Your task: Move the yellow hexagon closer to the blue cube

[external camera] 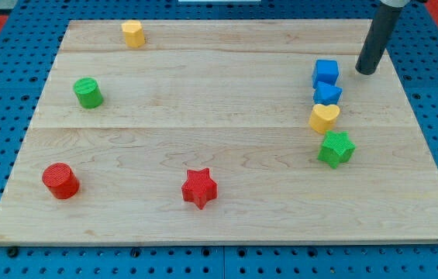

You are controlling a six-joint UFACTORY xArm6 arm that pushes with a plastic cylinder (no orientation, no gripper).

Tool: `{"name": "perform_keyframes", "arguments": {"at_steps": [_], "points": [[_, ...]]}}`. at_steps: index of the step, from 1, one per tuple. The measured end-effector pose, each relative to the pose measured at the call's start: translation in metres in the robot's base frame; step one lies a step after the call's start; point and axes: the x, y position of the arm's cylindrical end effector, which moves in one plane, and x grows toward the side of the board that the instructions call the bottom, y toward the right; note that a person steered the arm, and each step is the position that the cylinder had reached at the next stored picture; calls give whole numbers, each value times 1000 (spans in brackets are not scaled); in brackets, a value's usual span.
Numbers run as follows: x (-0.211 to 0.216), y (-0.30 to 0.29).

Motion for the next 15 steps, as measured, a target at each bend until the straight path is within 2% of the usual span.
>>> {"name": "perform_keyframes", "arguments": {"at_steps": [3,4,5,6,7,8,9,10,11,12,13,14,15], "points": [[2,-41],[-41,-49],[-53,-127],[-44,-218],[-17,-312],[-44,-403],[-70,-447],[-100,-446],[-105,-392],[-99,-303],[-103,-279],[-120,-284],[-125,-210]]}}
